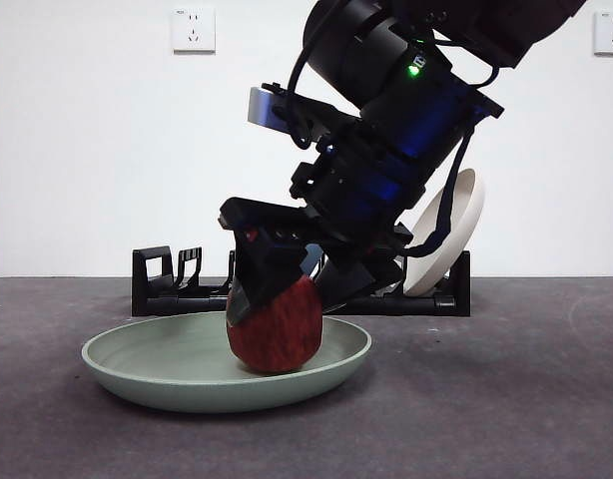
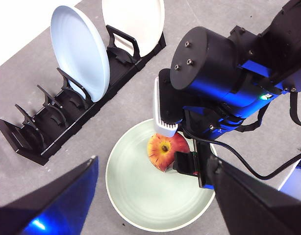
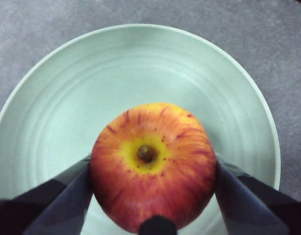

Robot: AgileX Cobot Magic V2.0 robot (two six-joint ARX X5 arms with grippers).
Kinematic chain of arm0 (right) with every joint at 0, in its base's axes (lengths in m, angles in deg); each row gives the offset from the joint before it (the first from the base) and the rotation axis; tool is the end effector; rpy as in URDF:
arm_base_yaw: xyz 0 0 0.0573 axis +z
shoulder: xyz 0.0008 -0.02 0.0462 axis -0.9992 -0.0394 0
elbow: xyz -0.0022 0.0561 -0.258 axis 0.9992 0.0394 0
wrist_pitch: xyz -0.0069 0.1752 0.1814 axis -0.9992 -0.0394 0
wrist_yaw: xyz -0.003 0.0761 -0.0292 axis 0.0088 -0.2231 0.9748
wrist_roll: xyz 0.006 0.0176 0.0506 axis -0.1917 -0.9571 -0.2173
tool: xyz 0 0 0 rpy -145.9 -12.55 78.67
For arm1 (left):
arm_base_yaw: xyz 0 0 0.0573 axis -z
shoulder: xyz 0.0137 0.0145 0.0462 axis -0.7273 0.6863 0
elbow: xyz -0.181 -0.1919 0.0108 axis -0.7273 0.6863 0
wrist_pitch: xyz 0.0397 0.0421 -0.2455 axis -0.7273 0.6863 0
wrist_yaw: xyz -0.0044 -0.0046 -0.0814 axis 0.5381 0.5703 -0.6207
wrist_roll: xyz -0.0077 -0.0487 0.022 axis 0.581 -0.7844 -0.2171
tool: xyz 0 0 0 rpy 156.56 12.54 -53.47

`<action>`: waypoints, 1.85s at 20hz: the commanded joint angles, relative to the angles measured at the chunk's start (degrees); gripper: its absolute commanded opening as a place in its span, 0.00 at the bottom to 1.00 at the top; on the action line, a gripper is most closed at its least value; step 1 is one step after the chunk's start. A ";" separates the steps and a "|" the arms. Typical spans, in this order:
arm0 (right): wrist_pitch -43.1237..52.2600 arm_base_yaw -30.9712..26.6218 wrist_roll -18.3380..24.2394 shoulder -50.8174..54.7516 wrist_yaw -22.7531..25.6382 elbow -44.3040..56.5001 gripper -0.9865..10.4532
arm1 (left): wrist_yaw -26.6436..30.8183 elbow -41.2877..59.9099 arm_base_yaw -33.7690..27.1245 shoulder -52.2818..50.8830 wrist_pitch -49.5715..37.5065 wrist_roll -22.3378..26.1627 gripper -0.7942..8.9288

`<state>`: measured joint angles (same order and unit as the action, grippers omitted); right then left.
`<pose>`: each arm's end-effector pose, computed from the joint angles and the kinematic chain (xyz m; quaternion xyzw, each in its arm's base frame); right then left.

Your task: Take the green plate from the plate rack,put the plate on the table,take the apple from the table,put the apple in the plate

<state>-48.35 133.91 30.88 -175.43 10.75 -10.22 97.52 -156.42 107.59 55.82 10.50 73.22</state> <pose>0.2330 0.2447 0.1645 -0.1451 0.3669 0.3780 0.8375 0.1002 -0.1564 0.3714 0.2146 0.2445 -0.3009 0.8965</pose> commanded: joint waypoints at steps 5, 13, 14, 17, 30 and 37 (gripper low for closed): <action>-0.90 0.31 -0.15 -0.35 -0.11 0.39 0.64 | 0.13 0.07 0.11 -0.04 -0.17 -0.79 0.47; -7.96 0.35 -0.22 11.13 -0.09 0.39 0.64 | 0.15 0.07 0.11 -0.04 -0.17 -0.76 0.47; -11.23 0.35 -0.20 14.19 -0.11 0.39 0.64 | 0.15 0.07 0.11 -0.04 -0.15 -0.76 0.47; -22.12 0.35 -0.17 25.99 -0.48 0.37 0.64 | 0.13 0.07 0.11 -0.04 0.13 -0.76 0.47; -61.16 0.35 -2.25 59.36 -0.55 0.09 0.57 | -3.76 0.07 0.11 -0.04 4.92 -2.36 0.46; -60.67 0.35 -2.93 59.47 -0.55 0.09 0.06 | -4.66 0.07 0.11 -0.04 5.35 -2.58 0.06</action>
<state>-109.72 134.17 28.67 -116.04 10.27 -10.26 92.93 -156.42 107.59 55.82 15.79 71.30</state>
